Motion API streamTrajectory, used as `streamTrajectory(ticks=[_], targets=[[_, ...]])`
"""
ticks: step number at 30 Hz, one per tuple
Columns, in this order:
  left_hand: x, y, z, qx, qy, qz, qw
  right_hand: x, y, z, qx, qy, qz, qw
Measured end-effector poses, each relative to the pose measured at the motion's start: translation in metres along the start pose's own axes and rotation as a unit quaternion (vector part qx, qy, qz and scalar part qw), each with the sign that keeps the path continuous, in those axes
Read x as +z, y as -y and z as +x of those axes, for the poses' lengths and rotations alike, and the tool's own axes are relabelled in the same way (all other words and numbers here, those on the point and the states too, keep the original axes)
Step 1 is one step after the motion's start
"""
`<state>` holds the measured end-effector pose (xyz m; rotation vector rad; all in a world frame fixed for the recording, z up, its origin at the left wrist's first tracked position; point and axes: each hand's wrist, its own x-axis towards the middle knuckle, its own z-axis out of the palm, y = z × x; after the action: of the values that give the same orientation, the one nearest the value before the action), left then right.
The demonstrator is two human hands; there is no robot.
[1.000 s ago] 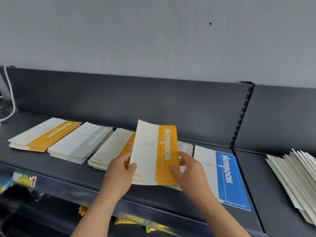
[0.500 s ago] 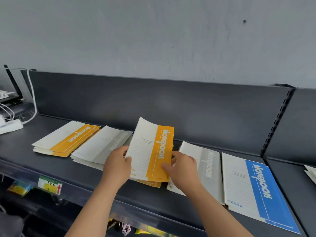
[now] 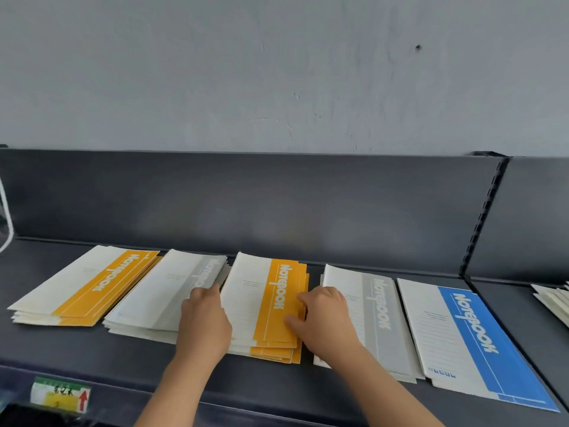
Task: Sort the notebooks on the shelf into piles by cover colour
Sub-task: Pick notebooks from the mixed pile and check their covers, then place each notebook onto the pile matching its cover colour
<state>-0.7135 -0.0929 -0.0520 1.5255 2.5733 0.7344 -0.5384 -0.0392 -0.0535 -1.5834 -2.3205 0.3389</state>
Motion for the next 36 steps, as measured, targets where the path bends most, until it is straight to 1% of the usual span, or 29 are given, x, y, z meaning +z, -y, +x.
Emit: streamTrajectory(ticks=[2, 4, 9, 12, 17, 23, 27, 30, 33, 36], targets=[[-0.004, -0.008, -0.002, 0.027, -0.026, 0.004, 0.999, -0.006, -0.007, -0.002, -0.001, -0.045, 0.014, 0.999], [-0.007, -0.019, -0.004, 0.059, -0.041, -0.018, 0.997, -0.013, -0.018, -0.005, 0.007, -0.079, 0.026, 0.997], [-0.003, -0.055, -0.014, 0.157, -0.052, -0.094, 0.982, -0.036, -0.054, -0.022, 0.037, -0.133, 0.013, 0.990], [0.008, -0.080, -0.022, 0.203, -0.044, -0.116, 0.971, -0.051, -0.076, -0.036, 0.067, -0.162, 0.005, 0.984], [0.032, -0.125, -0.039, 0.253, -0.018, -0.152, 0.955, -0.070, -0.120, -0.061, 0.098, -0.173, 0.007, 0.980], [0.063, -0.198, -0.076, 0.278, 0.012, -0.184, 0.943, -0.103, -0.191, -0.092, 0.116, -0.212, -0.003, 0.970], [0.087, -0.260, -0.106, 0.273, 0.031, -0.214, 0.937, -0.135, -0.254, -0.113, 0.117, -0.235, -0.012, 0.965], [0.107, -0.311, -0.131, 0.289, 0.051, -0.242, 0.925, -0.164, -0.307, -0.134, 0.122, -0.256, -0.019, 0.959], [0.124, -0.365, -0.158, 0.301, 0.064, -0.265, 0.914, -0.192, -0.363, -0.159, 0.149, -0.273, -0.026, 0.950], [0.140, -0.416, -0.186, 0.326, 0.083, -0.271, 0.902, -0.212, -0.422, -0.187, 0.202, -0.268, -0.016, 0.942]])
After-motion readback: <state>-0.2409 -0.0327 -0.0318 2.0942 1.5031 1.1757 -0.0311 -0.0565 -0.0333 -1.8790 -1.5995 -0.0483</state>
